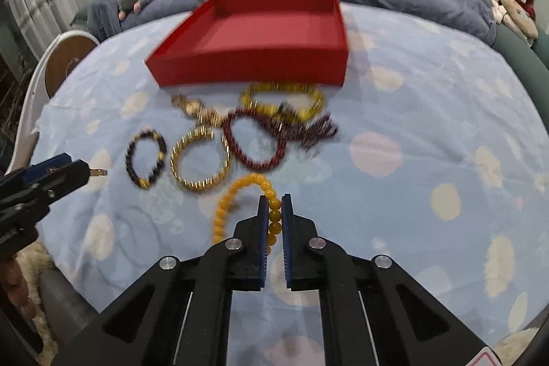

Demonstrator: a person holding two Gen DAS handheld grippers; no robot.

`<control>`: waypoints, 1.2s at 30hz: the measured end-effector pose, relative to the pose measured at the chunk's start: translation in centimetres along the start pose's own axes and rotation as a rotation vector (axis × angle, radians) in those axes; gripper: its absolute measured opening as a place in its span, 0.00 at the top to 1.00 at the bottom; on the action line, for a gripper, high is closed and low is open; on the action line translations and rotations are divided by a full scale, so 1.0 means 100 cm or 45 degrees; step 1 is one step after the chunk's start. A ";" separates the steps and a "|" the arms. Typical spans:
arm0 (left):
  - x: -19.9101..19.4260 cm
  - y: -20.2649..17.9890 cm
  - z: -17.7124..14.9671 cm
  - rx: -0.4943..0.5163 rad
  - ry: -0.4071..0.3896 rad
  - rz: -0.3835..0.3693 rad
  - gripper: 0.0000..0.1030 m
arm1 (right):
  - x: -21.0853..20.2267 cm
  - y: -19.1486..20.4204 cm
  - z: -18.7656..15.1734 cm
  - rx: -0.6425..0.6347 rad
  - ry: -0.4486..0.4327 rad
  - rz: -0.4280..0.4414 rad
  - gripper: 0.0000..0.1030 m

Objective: Organize jewelry
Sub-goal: 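Carry both bracelets into the red tray and open both grippers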

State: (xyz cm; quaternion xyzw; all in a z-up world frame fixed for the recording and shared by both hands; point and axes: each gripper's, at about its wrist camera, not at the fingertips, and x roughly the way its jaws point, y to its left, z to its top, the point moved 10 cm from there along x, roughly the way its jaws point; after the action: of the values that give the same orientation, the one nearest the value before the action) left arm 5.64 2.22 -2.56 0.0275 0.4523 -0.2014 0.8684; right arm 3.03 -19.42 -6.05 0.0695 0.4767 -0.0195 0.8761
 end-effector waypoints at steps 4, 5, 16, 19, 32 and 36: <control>-0.009 -0.007 0.028 0.006 -0.034 -0.038 0.47 | -0.021 -0.006 0.031 0.008 -0.062 0.016 0.93; -0.011 -0.009 0.037 0.012 -0.051 -0.045 0.47 | -0.027 -0.006 0.043 -0.005 -0.087 0.012 0.93; 0.039 -0.022 0.186 0.131 -0.172 -0.079 0.47 | 0.001 -0.005 0.201 -0.092 -0.215 0.088 0.93; 0.074 -0.023 0.219 0.150 -0.163 -0.075 0.47 | 0.032 -0.006 0.237 -0.109 -0.211 0.083 0.93; 0.205 -0.018 0.276 0.168 -0.041 -0.006 0.47 | 0.160 -0.030 0.280 -0.068 -0.037 0.021 0.93; 0.218 -0.013 0.278 0.117 -0.006 -0.018 0.41 | 0.166 -0.044 0.277 -0.053 -0.037 -0.021 0.88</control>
State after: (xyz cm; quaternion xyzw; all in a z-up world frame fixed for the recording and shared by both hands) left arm 37.77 -12.45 -3.35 0.0638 0.4406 -0.2281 0.8659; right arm 34.68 -27.16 -5.53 0.0469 0.4647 -0.0177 0.8841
